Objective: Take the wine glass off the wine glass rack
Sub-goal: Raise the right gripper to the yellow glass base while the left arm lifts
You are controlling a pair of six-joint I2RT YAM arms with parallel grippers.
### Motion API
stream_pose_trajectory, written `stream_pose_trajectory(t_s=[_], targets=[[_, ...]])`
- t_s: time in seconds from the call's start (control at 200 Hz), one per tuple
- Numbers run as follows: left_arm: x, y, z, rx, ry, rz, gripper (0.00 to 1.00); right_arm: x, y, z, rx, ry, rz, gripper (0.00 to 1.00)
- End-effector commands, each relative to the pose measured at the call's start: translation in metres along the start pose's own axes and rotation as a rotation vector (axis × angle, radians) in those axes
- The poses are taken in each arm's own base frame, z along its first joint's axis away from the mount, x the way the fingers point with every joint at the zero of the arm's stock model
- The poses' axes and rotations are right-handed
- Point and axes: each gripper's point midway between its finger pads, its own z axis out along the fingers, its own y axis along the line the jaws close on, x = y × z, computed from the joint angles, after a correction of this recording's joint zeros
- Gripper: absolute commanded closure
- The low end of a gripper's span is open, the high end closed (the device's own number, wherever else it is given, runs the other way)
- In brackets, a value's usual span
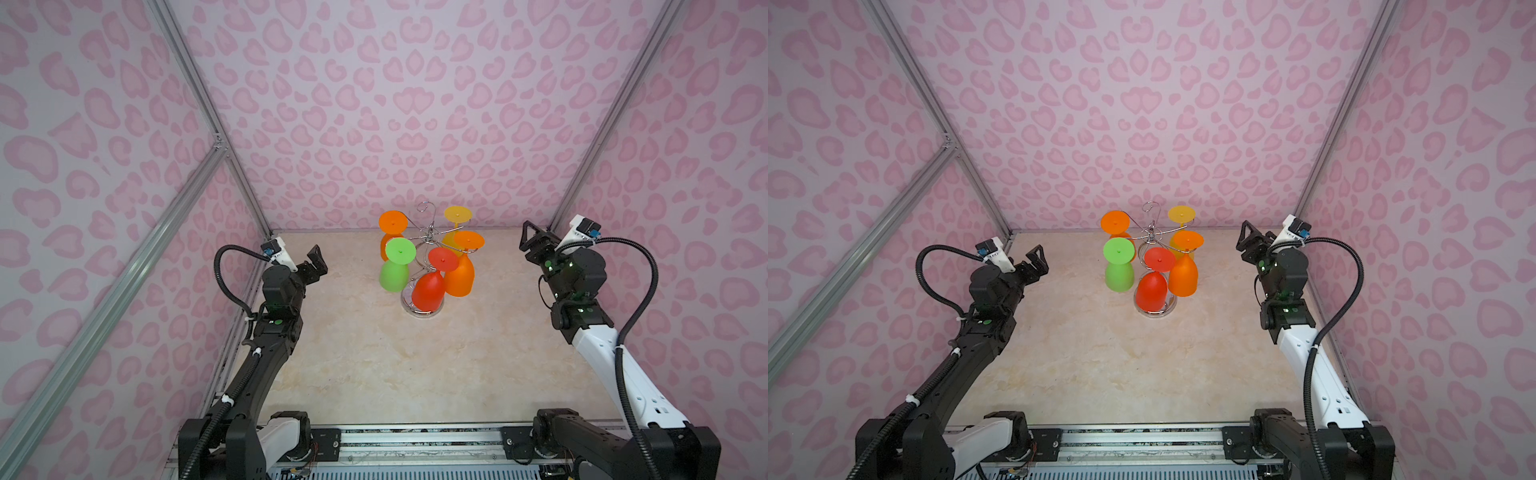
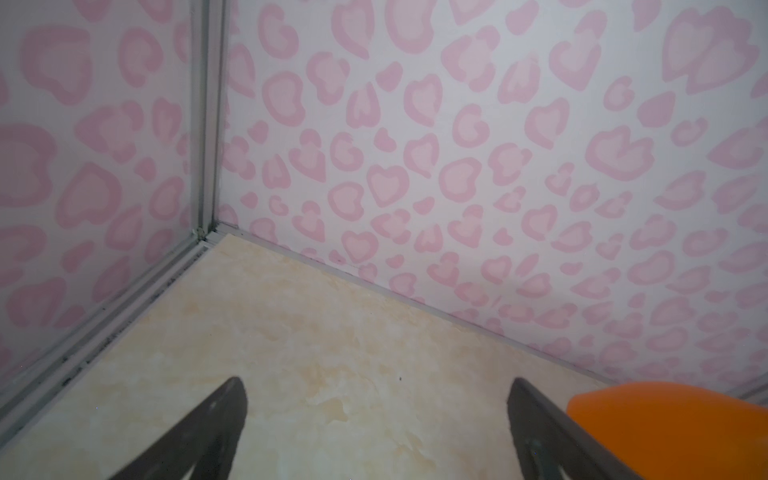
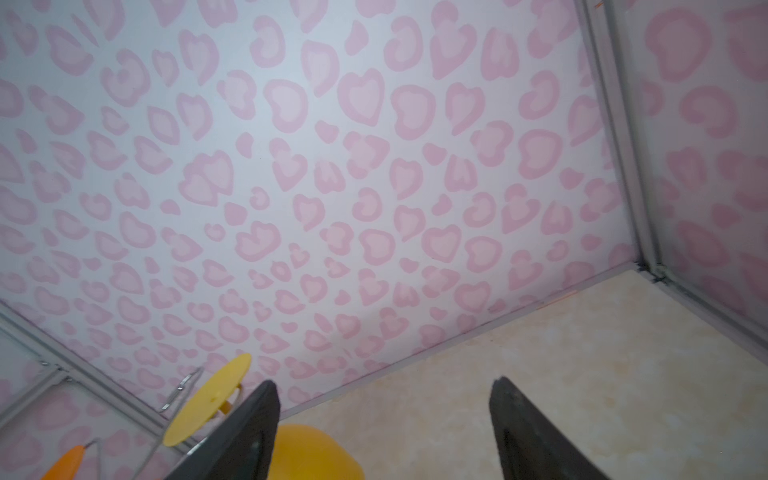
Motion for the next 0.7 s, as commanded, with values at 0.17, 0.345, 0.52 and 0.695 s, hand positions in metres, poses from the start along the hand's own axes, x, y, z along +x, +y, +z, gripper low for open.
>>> stream_pose_trajectory(t_s=[0.17, 0.345, 0.52, 0.695], targets=[[-0.002, -0.021, -0.02, 0.094, 0.036, -0.033, 0.01, 0.031, 0.05, 0.037, -0.239, 0.239, 0.281, 0.22], [-0.004, -0.028, -0.023, 0.136, 0.04, -0.033, 0.01, 0.049, 0.075, 0.059, -0.32, 0.331, 0.305, 0.24], [0.003, -0.026, -0.021, 0.13, 0.051, -0.031, 0.02, 0.074, 0.082, 0.071, -0.296, 0.402, 0.248, 0.26], [0.008, -0.024, -0.019, 0.128, 0.062, -0.04, 0.02, 0.087, 0.08, 0.079, -0.282, 0.427, 0.237, 0.29]])
